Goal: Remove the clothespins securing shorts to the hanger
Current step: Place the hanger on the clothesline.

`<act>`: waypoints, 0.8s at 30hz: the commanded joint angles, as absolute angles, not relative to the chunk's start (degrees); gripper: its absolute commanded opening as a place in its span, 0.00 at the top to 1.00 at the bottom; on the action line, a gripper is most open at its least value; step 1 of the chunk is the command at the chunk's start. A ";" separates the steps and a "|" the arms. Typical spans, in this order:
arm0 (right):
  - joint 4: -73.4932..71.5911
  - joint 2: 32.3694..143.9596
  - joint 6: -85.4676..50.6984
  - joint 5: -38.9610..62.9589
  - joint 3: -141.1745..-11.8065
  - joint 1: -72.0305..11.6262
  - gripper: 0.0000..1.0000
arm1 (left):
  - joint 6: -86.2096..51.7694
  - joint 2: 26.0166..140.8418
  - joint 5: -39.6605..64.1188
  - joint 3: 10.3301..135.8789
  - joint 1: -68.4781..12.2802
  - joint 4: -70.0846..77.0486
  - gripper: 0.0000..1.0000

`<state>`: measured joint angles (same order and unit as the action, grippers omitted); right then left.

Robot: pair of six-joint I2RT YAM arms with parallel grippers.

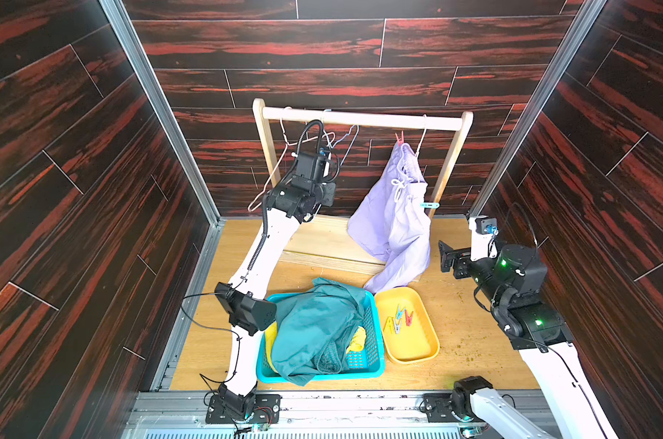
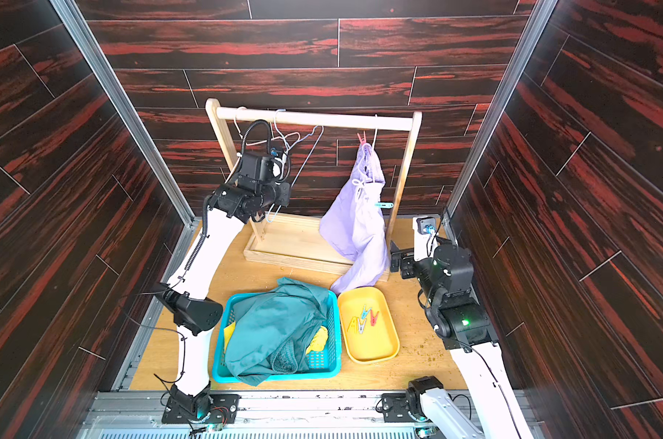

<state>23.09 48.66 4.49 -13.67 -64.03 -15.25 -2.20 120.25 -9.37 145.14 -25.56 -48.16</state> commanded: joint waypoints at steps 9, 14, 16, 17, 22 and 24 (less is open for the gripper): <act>22.09 49.07 2.47 -12.74 -65.53 -15.03 0.02 | -4.19 113.73 -5.89 139.70 -25.39 -49.28 0.32; 22.23 49.31 0.18 -12.91 -65.79 -15.03 0.02 | -4.31 104.99 -6.05 127.53 -25.38 -38.16 0.18; 22.39 49.52 -0.81 -12.60 -65.92 -14.95 0.01 | -4.76 98.63 -6.65 117.35 -25.40 -27.98 0.00; 22.54 49.77 -1.28 -11.82 -66.07 -14.95 0.02 | -4.95 95.16 -7.35 111.56 -25.40 -21.95 0.00; 24.34 52.27 -4.56 -4.21 -67.58 -12.38 0.01 | -4.72 82.24 -8.28 90.47 -25.47 -1.28 0.00; 24.35 53.26 -6.22 0.22 -67.68 -10.64 0.02 | -4.05 79.08 -6.80 85.85 -25.57 3.11 0.00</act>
